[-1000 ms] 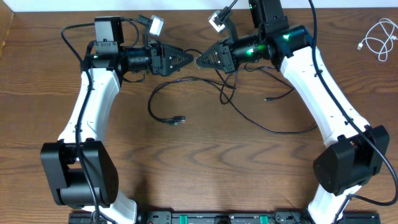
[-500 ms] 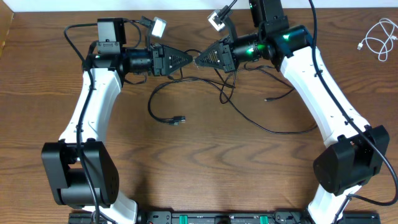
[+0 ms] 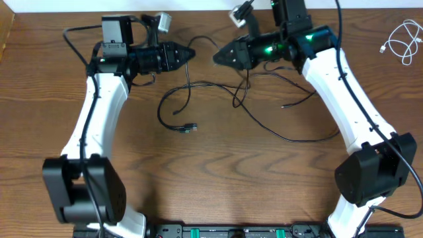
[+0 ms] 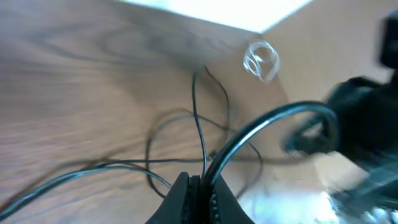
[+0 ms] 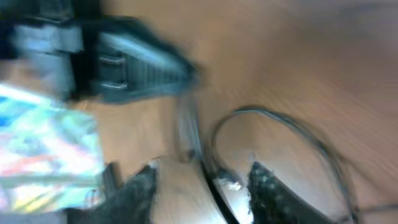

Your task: Untangle cables

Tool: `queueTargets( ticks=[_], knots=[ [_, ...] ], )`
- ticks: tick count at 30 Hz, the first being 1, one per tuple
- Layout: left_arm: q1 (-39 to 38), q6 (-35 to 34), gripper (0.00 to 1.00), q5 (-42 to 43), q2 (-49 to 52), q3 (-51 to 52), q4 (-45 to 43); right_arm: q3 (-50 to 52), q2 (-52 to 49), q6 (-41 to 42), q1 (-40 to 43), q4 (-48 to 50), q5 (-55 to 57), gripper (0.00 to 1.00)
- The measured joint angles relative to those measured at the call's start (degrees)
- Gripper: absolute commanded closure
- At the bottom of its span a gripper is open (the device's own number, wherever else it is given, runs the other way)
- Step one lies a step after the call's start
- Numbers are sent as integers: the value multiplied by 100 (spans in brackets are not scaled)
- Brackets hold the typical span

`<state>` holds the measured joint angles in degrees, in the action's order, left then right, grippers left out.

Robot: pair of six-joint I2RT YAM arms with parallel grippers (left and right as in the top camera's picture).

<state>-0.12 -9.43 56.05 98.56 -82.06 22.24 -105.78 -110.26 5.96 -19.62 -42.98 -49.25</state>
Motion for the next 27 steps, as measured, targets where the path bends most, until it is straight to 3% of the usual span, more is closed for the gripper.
queueTargets(
  ticks=[5,12,20,27],
  knots=[
    [2,-404,93,-573,-914,-155,17,0,0,542,308,-85,1084,36],
    [0,-1060,93,-785,-1987,-306,-291,0,0,1001,363,-262,1996,35],
    [0,-2273,93,-1172,-2035,-310,-1878,0,0,1034,181,-577,2223,38],
    [0,-3099,93,-2033,-2035,-310,-1991,0,-37,837,-428,-586,2378,42]
  ],
)
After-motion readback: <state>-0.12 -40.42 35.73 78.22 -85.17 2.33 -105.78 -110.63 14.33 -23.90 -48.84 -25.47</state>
